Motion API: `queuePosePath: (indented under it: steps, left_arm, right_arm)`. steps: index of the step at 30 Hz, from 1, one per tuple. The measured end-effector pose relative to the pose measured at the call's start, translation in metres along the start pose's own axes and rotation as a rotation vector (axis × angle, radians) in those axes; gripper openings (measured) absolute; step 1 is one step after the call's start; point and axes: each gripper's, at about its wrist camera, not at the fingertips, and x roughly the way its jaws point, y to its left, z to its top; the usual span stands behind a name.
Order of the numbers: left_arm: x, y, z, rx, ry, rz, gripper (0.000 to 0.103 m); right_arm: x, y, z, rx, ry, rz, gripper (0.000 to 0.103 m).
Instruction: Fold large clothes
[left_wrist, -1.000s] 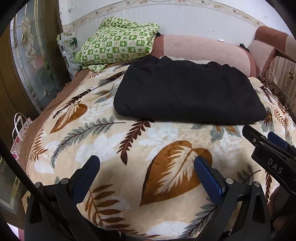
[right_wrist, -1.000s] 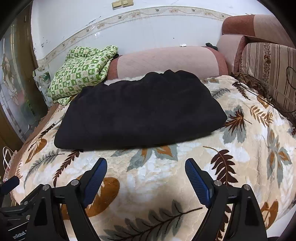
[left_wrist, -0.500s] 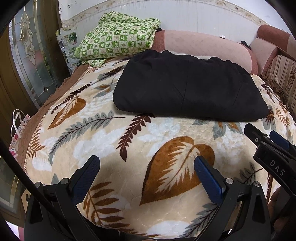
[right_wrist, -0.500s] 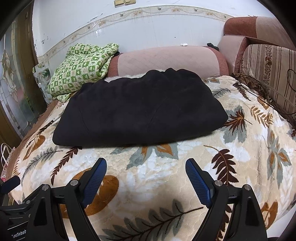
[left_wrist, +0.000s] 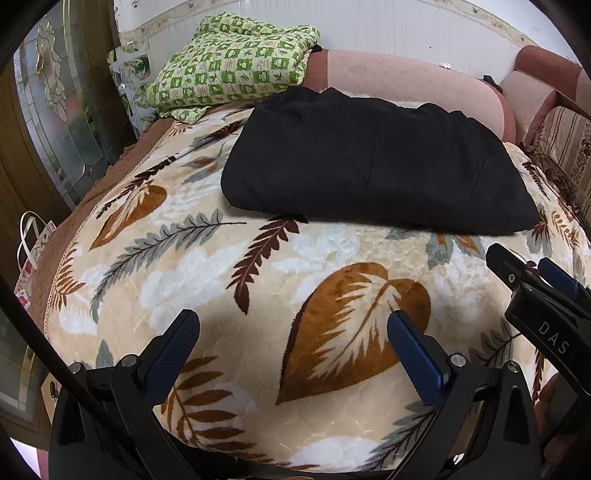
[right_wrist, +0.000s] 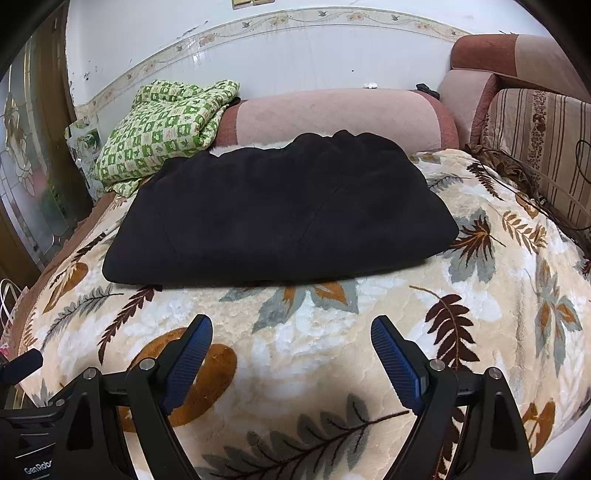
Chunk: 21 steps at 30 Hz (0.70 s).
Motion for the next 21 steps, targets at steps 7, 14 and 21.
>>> queuePosePath:
  steps: [7, 14, 21]
  left_arm:
    - [0.0021, 0.0011, -0.0009, 0.001, 0.006, 0.0, 0.101]
    - [0.0062, 0.0019, -0.0039, 0.004, 0.022, 0.001, 0.101]
    - [0.0074, 0.0024, -0.0046, 0.006, 0.022, 0.004, 0.101]
  right_arm:
    - [0.0014, 0.0029, -0.0008, -0.008, 0.005, -0.001, 0.091]
    - [0.0016, 0.0036, -0.0013, -0.009, 0.005, -0.001, 0.091]
    - [0.0004, 0.0054, -0.0015, -0.023, 0.003, -0.002, 0.091]
